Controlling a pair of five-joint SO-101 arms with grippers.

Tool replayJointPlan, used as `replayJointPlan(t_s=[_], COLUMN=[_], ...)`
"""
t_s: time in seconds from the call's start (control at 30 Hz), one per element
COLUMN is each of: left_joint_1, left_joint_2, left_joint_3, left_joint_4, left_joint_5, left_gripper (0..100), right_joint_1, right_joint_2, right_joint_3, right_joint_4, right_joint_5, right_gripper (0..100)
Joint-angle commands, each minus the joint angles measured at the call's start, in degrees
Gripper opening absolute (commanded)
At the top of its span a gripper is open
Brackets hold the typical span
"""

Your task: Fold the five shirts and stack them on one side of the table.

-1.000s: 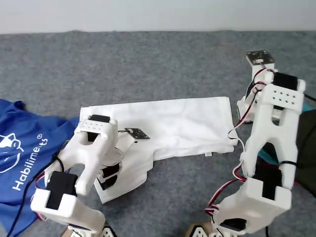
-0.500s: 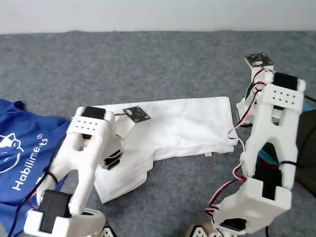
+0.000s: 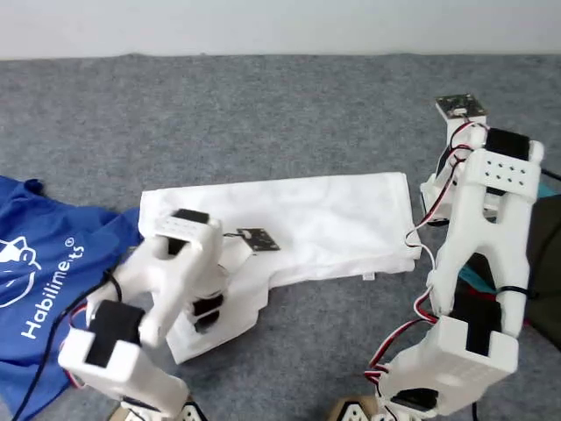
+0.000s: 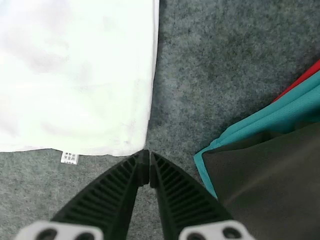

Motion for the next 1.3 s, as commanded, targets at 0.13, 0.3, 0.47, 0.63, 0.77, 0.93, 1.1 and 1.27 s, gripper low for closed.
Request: replayJointPlan(t_s=[0.13, 0.3, 0.47, 0.63, 0.77, 0.93, 1.1, 1.27], left_joint_1=[-4.22, -1.23, 0.09, -4.75, -12.84, -28.75, -43.87, -56.18], left_joint_2=[3.6, -2.02, -13.71, -27.08, -35.69, -41.93, -41.14, -35.87], left_joint_3=[-1.36, -4.26, -7.87, -8.75, -8.75, -8.66, -8.57, -8.57], left_joint_4=[2.64, 5.71, 10.81, 13.8, 16.09, 16.53, 14.68, 9.58], left_joint_5=[-1.58, 1.32, 1.76, 3.25, 4.31, 4.31, 1.23, -0.62], left_gripper=[4, 4, 4, 4, 4, 4, 4, 4], right_joint_1=[-1.8, -4.18, -5.32, -6.46, -7.6, -16.92, -30.73, -45.93], right_joint_2=[-4.97, -5.23, -5.23, -5.05, -5.23, -5.41, -5.23, -3.91], right_joint_3=[-1.93, -1.93, -1.93, -1.93, -1.93, -1.05, 0.7, 6.15], right_joint_4=[0.22, 0.66, 3.56, 8.31, 9.8, 14.2, 13.23, 8.66], right_joint_5=[0.53, 0.53, 0.53, 0.53, 0.7, 9.58, 10.02, 9.76], right_gripper=[0.9, 0.9, 0.9, 0.9, 0.9, 0.9, 0.9, 1.2])
